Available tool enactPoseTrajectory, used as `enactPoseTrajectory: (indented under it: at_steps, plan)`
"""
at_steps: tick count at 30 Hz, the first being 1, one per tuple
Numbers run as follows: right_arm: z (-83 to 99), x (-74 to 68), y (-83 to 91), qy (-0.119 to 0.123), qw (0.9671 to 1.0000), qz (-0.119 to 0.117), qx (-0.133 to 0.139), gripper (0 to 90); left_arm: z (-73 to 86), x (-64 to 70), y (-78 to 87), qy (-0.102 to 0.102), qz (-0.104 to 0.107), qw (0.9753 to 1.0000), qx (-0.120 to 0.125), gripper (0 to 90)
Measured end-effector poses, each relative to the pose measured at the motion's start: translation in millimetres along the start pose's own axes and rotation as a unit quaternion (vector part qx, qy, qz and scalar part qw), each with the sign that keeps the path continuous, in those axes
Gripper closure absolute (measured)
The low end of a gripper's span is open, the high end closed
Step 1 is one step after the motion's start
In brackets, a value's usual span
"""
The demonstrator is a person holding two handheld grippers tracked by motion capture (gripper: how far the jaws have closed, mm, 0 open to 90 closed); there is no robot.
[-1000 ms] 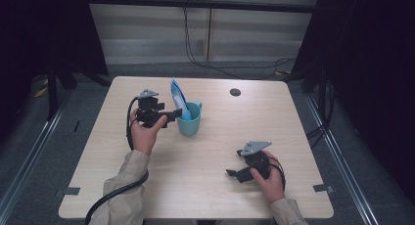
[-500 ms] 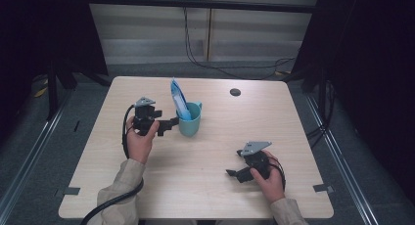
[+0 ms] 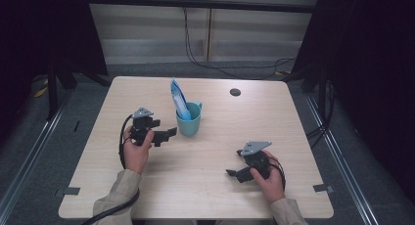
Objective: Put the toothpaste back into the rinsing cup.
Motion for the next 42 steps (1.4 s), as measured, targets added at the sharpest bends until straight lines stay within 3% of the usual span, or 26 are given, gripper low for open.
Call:
enactPoseTrajectory:
  at_steps: [2, 7, 20, 30, 32, 39, 42]
  plan:
    - [0.0, 0.0, 0.0, 0.0, 1.0, 0.0, 0.0, 13.7, 2.7, 0.3, 0.0, 0.003, 0.003, 1.0, 0.004, 15.2]
    - [0.0, 0.0, 0.0, 0.0, 1.0, 0.0, 0.0, 13.7, 12.7, 0.7, -0.9, -0.011, 0.004, 0.9999, -0.009, 15.2]
    - [0.0, 0.0, 0.0, 0.0, 1.0, 0.0, 0.0, 13.7, 40.0, 1.3, -9.5, -0.025, 0.0, 0.9988, -0.042, 15.4]
    - [0.0, 0.0, 0.0, 0.0, 1.0, 0.0, 0.0, 13.7, 53.9, -0.9, -10.9, -0.054, -0.019, 0.995, -0.082, 15.5]
    - [0.0, -0.1, 0.0, 0.0, 1.0, 0.0, 0.0, 13.7, 56.0, -1.4, -11.1, -0.064, -0.022, 0.9932, -0.094, 15.5]
    - [0.0, 0.0, 0.0, 0.0, 1.0, 0.0, 0.0, 13.7, 62.8, -1.8, -10.6, -0.083, -0.03, 0.9906, -0.104, 15.6]
    - [0.0, 0.0, 0.0, 0.0, 1.0, 0.0, 0.0, 13.7, 64.1, -0.3, -10.8, -0.107, -0.041, 0.9873, -0.11, 15.3]
Point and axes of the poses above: each handheld gripper's, and its own axes: y roughly backward along the jaws, z roughly out of its underside, x roughly to its right, the point moved 3 cm from there along -y, roughly forward along the jaws, and after that the axes turned 8 degrees about -x, right-handed, at the moved point
